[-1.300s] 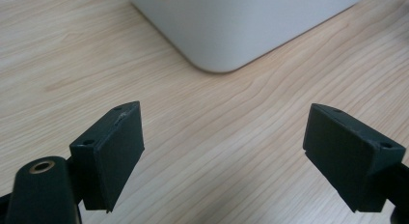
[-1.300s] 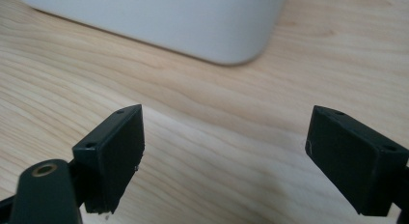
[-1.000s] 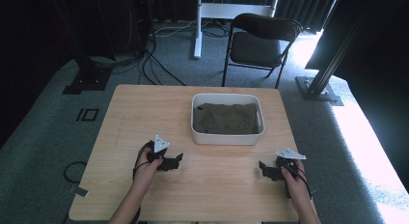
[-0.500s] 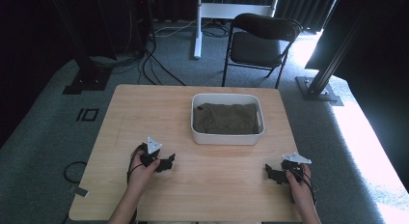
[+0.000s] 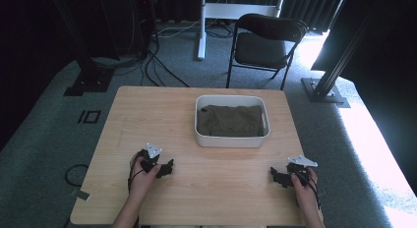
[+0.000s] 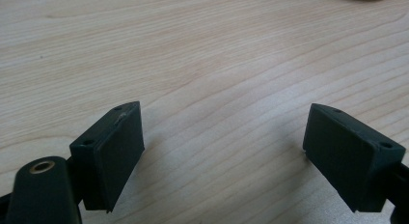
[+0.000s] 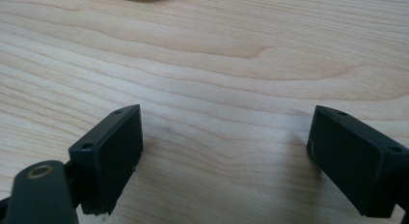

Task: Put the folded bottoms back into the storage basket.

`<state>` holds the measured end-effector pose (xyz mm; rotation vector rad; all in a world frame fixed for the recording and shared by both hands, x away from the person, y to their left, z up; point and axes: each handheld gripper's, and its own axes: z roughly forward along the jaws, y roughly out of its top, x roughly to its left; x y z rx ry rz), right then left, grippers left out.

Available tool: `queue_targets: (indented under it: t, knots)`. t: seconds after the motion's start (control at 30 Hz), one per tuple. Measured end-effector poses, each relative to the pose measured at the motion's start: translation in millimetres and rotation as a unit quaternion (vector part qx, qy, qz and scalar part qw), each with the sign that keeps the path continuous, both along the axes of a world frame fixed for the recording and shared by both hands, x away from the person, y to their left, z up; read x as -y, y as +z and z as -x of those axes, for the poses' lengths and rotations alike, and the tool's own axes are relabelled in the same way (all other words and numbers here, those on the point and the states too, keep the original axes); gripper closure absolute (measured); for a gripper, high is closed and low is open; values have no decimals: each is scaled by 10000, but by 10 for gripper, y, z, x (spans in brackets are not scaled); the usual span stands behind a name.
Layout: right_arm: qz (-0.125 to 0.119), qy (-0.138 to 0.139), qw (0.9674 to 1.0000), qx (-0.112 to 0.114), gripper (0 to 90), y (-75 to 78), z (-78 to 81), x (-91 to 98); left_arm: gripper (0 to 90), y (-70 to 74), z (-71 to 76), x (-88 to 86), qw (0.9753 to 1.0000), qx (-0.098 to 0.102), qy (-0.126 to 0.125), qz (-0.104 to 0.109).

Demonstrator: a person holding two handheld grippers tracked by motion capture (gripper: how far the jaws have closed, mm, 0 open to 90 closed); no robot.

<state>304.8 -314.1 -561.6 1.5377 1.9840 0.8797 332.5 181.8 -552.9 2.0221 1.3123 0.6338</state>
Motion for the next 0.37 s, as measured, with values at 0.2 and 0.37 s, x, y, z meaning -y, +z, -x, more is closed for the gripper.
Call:
queue_targets:
  t: [0.2,0.37]
  knots:
    - [1,0,10000,0,120,0,0,0,150,-11,-12,9,9998,-173,101,91]
    - [0,0,10000,2,120,0,0,0,143,-11,-14,9,9997,-184,118,90]
